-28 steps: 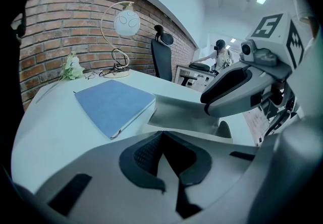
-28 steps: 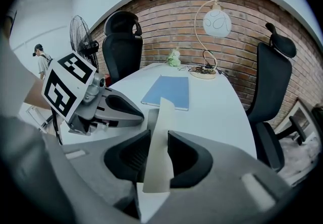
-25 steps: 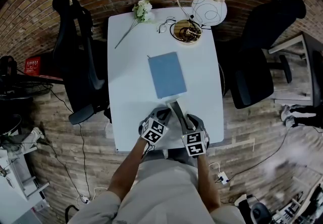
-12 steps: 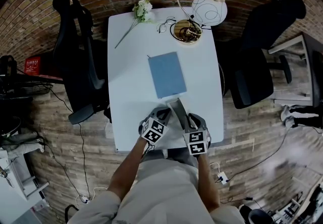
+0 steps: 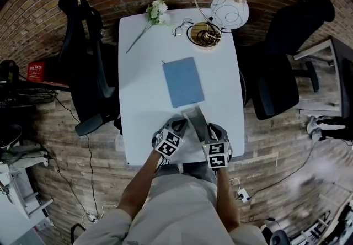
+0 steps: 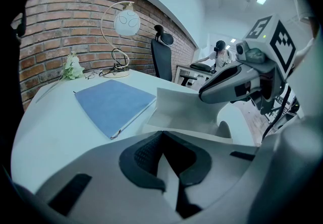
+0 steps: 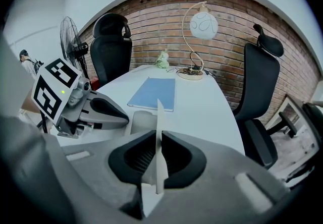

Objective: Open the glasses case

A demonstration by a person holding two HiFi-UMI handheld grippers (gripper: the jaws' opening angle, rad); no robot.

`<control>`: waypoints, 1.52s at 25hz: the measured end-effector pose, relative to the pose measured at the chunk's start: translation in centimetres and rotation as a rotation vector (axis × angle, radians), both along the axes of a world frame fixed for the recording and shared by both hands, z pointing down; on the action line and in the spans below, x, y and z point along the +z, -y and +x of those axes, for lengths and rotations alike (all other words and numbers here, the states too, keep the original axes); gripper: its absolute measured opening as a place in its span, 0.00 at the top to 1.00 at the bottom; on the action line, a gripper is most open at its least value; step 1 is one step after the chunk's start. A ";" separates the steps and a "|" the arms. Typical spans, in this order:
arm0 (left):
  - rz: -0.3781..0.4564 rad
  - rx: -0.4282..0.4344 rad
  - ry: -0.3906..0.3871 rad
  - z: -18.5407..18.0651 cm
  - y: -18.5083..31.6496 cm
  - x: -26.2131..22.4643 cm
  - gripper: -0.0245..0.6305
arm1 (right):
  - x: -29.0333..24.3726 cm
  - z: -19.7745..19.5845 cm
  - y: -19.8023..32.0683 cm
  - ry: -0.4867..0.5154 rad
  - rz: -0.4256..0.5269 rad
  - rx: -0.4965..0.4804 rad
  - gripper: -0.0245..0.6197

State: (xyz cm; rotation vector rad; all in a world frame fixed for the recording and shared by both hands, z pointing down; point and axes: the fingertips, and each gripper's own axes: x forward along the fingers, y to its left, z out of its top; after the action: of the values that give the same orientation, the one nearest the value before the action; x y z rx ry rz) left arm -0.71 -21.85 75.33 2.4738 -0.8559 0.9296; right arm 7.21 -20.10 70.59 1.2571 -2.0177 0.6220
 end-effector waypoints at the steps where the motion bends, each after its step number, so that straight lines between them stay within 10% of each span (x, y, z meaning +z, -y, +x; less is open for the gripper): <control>1: 0.000 0.000 0.000 0.0 0.0 0.0 0.96 | 0.0 0.0 0.0 -0.001 0.001 0.001 0.90; 38: 0.018 -0.035 -0.034 -0.7 0.0 -1.4 0.96 | -2.1 1.0 0.7 -0.007 0.138 0.041 0.90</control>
State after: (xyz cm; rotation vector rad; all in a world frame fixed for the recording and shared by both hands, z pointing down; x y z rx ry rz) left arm -1.41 -21.82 73.91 2.4746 -0.8962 0.8688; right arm 8.20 -20.78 68.44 1.3821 -2.0634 0.5041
